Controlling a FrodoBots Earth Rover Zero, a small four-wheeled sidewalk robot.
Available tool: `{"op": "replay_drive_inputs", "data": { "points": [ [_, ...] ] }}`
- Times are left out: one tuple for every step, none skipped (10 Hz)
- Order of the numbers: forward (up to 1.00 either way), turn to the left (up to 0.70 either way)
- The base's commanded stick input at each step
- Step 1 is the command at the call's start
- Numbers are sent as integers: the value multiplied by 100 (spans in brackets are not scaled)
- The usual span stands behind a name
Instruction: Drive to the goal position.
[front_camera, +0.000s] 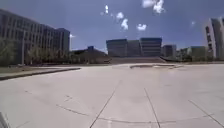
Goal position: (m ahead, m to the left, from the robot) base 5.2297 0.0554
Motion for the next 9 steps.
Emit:
{"op": "replay_drive_inputs", "data": {
  "points": [
    [50,0],
    [50,0],
    [50,0],
    [50,0],
    [50,0],
    [50,0],
    [50,0],
    [50,0],
    [50,0]
  ]
}}
